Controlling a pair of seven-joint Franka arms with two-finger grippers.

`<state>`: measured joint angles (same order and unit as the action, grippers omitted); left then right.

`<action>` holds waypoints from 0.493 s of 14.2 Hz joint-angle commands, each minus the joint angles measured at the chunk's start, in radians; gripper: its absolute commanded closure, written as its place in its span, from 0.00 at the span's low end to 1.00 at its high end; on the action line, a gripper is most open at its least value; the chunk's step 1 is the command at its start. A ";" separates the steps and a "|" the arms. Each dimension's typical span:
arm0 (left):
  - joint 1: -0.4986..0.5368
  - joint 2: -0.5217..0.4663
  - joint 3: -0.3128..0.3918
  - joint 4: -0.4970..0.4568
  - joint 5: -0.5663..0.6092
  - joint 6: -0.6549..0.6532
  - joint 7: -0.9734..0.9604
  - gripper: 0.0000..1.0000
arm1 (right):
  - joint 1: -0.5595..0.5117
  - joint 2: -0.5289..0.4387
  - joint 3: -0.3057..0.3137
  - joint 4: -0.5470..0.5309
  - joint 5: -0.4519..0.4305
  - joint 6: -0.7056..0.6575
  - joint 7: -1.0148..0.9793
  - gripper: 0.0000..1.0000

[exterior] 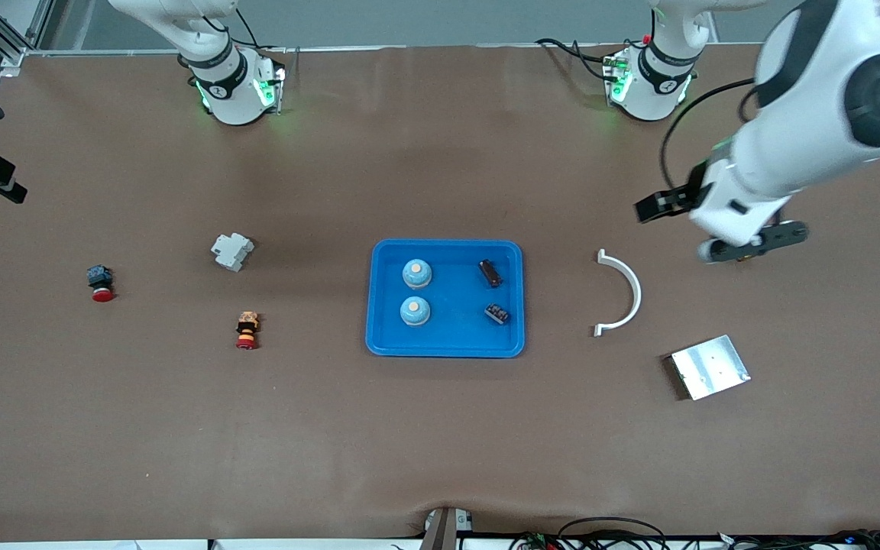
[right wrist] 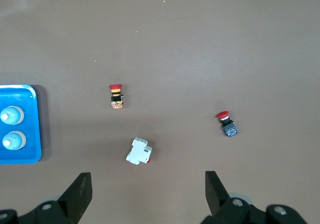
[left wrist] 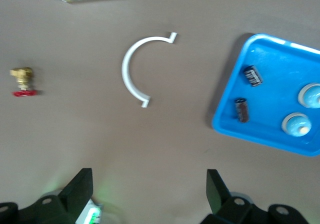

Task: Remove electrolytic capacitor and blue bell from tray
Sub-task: 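Reach the left gripper into the tray while the right gripper approaches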

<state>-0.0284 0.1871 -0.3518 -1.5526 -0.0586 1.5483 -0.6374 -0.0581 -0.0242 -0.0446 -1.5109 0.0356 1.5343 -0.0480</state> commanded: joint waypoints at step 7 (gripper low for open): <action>-0.168 0.175 -0.001 0.016 -0.012 0.269 -0.451 0.00 | 0.009 -0.046 -0.001 -0.074 0.015 0.040 0.017 0.00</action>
<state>-0.1719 0.3235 -0.3543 -1.5525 -0.0586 1.7723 -0.9978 -0.0579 -0.0329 -0.0445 -1.5408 0.0360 1.5587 -0.0480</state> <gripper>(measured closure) 0.000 0.000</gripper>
